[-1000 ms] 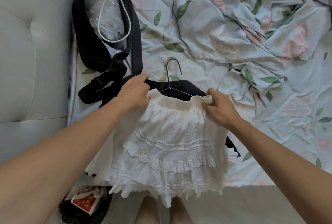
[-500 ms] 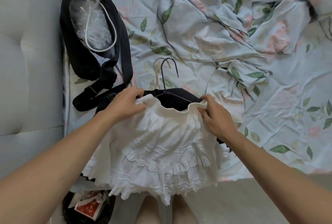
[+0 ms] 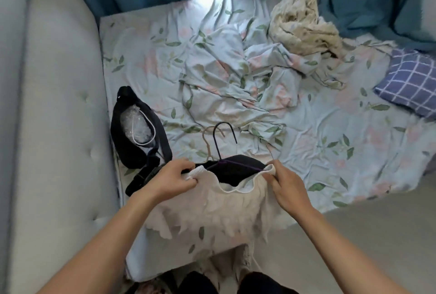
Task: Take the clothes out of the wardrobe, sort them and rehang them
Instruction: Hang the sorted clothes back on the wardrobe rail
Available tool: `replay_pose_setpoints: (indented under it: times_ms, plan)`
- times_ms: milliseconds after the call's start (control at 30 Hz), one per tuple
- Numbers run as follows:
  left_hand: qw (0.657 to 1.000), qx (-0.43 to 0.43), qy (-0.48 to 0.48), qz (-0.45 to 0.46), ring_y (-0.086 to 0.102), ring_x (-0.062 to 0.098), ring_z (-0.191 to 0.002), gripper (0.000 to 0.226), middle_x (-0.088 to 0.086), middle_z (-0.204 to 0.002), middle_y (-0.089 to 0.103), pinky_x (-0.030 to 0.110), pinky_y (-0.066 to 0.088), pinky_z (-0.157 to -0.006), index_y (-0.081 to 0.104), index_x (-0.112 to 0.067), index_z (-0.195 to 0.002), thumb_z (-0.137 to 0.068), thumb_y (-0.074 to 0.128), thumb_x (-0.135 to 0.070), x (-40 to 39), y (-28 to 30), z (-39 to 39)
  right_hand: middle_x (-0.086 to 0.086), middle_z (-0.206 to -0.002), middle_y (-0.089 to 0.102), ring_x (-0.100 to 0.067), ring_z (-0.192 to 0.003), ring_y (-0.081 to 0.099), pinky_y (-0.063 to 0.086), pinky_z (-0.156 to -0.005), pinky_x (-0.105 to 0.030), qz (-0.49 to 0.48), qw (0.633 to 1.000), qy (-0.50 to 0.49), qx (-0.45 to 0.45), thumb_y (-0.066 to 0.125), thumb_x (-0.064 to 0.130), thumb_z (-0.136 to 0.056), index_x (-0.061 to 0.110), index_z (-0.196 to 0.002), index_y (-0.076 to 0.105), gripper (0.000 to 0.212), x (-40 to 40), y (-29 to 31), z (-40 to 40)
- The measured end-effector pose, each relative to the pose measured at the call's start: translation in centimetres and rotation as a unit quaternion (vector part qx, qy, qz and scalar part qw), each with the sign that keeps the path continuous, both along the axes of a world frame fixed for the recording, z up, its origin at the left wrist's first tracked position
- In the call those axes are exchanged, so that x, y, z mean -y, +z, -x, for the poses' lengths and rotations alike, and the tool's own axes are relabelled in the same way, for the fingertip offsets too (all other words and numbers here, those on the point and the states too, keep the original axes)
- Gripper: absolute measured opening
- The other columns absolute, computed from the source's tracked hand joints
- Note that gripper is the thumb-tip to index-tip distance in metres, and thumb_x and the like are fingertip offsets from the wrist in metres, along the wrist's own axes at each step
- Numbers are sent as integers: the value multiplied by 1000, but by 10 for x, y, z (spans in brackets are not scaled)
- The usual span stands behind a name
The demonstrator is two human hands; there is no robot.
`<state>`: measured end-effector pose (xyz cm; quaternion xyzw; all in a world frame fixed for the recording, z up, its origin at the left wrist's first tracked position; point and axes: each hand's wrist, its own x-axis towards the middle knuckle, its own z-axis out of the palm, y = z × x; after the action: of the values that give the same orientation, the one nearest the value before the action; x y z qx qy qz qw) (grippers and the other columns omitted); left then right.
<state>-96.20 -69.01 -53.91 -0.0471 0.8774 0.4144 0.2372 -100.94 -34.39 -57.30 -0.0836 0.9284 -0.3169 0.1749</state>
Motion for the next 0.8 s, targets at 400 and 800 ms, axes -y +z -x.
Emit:
replay_pose_setpoints:
  times_ms: [400, 800]
  plan:
    - [946, -77, -279, -148, 54, 23, -73, 40, 14, -82, 56, 37, 43, -71, 61, -8, -83, -101, 69, -43, -113, 213, -28, 14, -89, 65, -6, -81, 59, 44, -71, -23, 113, 957, -248, -101, 69, 10, -96, 33, -101, 65, 24, -108, 202, -157]
    - [850, -182, -453, -198, 50, 18, -66, 35, 0, -71, 52, 34, 38, -64, 55, -23, -74, -99, 70, -41, -264, 268, -125, -5, -130, 46, -28, -122, 44, 43, -101, -40, -85, 767, -582, -257, 73, 20, -88, 15, -131, 57, 46, -166, 260, -349]
